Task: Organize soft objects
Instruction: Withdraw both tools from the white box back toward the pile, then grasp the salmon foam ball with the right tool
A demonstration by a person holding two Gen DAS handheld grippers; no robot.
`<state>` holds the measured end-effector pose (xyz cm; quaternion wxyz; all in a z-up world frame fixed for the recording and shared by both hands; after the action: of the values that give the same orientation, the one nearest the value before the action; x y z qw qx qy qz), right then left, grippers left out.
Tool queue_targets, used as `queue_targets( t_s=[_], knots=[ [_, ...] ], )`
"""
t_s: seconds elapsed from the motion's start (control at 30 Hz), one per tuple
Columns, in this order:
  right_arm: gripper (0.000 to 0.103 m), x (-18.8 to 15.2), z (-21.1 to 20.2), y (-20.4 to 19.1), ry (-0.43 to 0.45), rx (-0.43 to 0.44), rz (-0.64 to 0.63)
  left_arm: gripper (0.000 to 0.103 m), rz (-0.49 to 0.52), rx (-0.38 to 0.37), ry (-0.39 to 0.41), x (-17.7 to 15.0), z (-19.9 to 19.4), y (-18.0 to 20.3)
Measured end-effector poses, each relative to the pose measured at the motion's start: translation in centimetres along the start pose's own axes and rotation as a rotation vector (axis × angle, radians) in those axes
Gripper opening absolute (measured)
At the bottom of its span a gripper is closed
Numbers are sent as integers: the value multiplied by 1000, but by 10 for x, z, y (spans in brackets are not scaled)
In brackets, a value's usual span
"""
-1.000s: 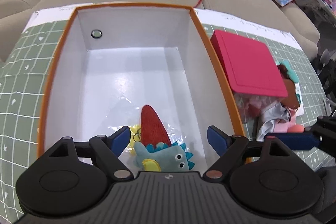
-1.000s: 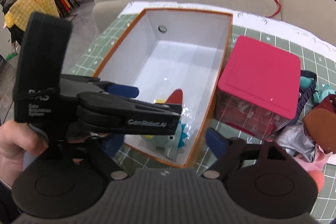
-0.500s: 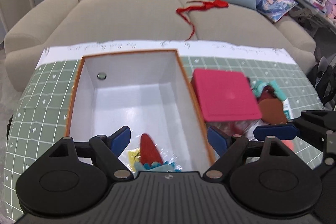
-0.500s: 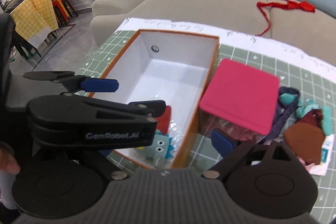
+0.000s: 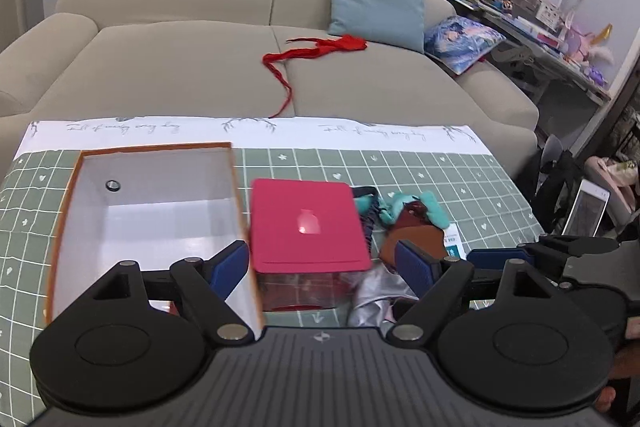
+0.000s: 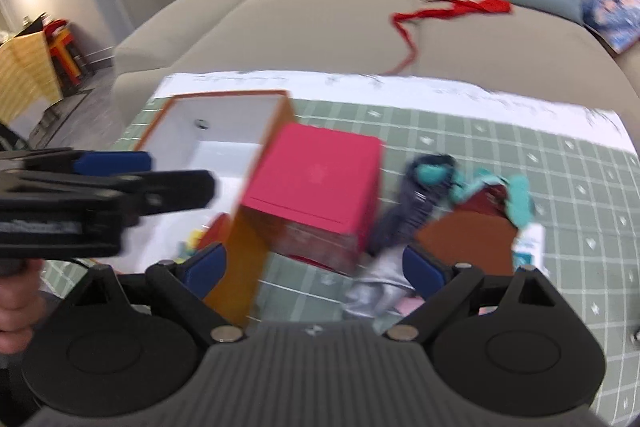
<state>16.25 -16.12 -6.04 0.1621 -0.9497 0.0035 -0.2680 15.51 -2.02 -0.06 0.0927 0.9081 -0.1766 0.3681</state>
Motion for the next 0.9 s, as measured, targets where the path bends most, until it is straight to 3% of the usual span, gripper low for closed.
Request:
queue_targets(
  t_s=[0.2, 0.5, 0.67, 0.73, 0.9],
  knots=[
    [93, -22, 21, 67, -50, -63, 155, 97, 26, -6, -24, -20, 26, 32],
    [93, -59, 64, 159, -103, -232, 228, 97, 42, -64, -104, -66, 62, 62],
    [95, -72, 84, 197, -125, -237, 251, 97, 91, -63, -120, -74, 71, 71],
    [94, -73, 89, 203, -133, -157, 305, 97, 101, -68, -130, -76, 75, 74],
    [90, -68, 86, 195, -134, -106, 289, 97, 118, -73, -152, -82, 81, 76]
  ],
)
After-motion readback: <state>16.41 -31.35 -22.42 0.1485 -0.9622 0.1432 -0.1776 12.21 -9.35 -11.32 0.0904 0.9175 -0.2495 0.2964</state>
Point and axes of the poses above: each gripper's, at about its wrist camera, not at the fingertips, and z roughly the way its jaws point, y to its right, x to its top, the point moved 8 cm from there along z, roughly the way its jaws point, and after that the axes turned 13 degrees about z, right-handed, at the moved point
